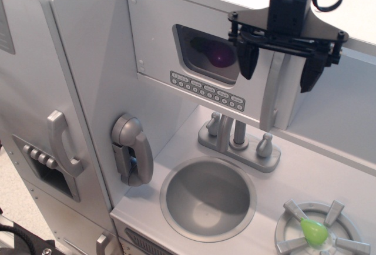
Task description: Open microwave
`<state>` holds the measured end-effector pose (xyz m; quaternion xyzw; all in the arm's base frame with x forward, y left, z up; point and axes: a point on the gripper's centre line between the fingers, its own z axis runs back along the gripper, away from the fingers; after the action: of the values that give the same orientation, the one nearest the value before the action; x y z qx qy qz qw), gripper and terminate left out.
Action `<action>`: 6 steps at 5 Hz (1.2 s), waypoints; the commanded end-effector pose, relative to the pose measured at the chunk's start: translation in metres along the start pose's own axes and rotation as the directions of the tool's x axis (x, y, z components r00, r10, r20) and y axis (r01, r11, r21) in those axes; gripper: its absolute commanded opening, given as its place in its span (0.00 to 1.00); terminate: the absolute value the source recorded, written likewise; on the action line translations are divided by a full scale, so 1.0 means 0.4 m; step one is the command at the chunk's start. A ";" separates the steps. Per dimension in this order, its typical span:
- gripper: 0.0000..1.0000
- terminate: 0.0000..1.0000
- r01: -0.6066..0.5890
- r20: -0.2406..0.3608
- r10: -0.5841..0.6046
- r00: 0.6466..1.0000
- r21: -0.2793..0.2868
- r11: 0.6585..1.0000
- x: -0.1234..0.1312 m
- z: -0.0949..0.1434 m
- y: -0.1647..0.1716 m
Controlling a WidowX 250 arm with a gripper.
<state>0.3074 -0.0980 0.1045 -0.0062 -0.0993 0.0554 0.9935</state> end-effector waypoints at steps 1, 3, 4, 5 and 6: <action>0.00 0.00 0.045 0.131 -0.042 0.990 -0.020 0.999 0.016 0.014 -0.006; 0.00 0.00 0.061 0.166 -0.050 0.985 -0.058 0.996 -0.017 0.010 0.013; 0.00 0.00 0.075 0.169 -0.062 0.984 -0.070 0.995 -0.042 0.016 0.026; 0.00 0.00 0.098 0.183 -0.083 0.980 -0.077 0.992 -0.084 0.033 0.044; 0.00 0.00 0.104 0.168 -0.090 0.982 -0.075 0.992 -0.117 0.045 0.071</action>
<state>0.2471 -0.0735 0.0936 -0.0258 -0.1455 0.0014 0.9890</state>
